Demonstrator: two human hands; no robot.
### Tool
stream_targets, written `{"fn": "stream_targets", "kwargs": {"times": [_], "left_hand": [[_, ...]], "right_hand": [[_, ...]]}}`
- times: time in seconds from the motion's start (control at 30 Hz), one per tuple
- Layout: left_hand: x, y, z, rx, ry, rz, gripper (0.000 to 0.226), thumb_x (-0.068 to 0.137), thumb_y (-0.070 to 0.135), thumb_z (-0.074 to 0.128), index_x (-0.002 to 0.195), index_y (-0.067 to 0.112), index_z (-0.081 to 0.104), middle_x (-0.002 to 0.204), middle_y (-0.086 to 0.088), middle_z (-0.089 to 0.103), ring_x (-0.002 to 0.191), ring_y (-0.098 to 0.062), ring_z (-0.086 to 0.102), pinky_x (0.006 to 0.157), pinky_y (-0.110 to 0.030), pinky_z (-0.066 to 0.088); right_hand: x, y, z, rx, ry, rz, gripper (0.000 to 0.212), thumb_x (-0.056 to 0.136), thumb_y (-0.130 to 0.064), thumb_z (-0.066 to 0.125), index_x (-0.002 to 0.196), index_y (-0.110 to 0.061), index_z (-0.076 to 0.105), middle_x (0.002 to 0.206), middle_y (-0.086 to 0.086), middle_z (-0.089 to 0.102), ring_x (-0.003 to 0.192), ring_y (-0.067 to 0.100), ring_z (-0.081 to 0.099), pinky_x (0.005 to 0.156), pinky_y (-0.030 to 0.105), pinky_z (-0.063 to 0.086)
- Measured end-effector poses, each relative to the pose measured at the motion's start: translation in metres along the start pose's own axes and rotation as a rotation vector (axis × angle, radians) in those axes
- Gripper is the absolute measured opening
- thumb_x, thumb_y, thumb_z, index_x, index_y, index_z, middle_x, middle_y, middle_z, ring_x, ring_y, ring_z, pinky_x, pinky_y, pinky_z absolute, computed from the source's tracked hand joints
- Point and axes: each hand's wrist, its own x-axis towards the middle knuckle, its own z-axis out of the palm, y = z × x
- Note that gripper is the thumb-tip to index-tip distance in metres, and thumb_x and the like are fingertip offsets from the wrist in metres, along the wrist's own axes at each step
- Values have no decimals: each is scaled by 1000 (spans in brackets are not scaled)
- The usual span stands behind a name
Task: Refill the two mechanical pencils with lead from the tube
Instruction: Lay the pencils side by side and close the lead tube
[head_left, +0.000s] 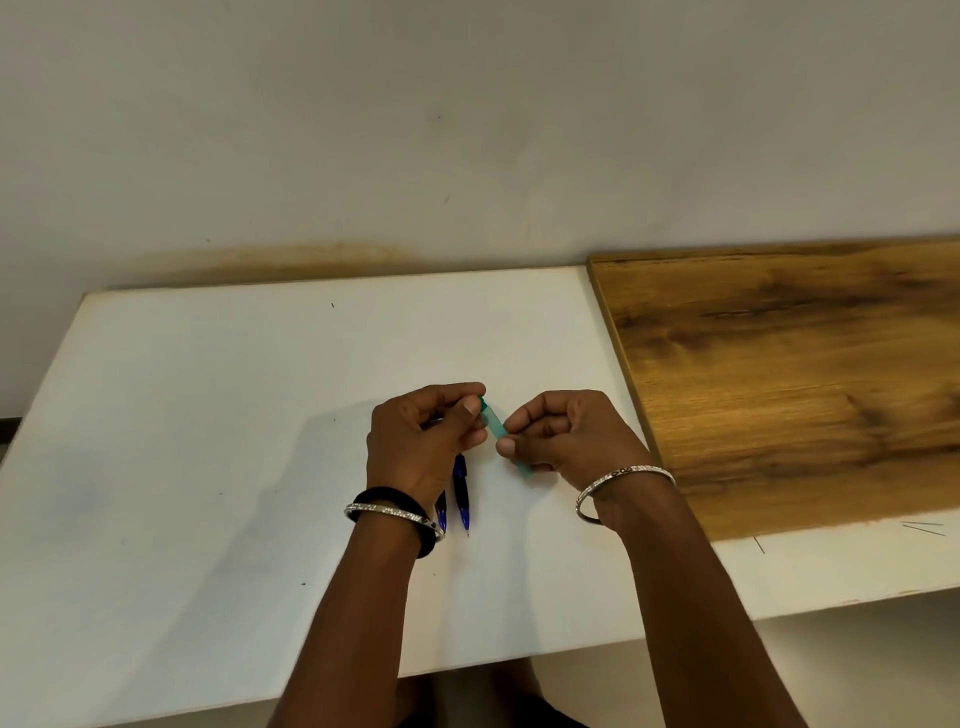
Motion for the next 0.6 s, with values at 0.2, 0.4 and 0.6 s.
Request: {"fn": "stream_targets", "kwargs": {"times": [0.2,0.4,0.6], "left_hand": [[0,3,-2,-9,10,3,14,84,11,69,97,11,76,90,-12,75,72,-19,74,74,-30,61],[1,3,-2,-58,-30,-36,13,84,7,69,95,9,76,97,-12,74,80,-19,74,70,-25,60],[1,5,-1,50,-47,3,22,90,12,62,107,19,73,105,-2,73,81,-15,74,65,-26,61]], "right_hand": [[1,-1,3,35,12,-33,18,66,-3,86,77,-10,74,69,14,74,63,17,68,62,26,53],[2,0,6,39,48,-31,20,65,-2,86,80,-8,74,67,11,74,63,17,69,59,25,53],[2,-3,9,134,108,19,21,64,-5,87,81,-8,74,73,12,76,69,22,73,59,24,58]]}}
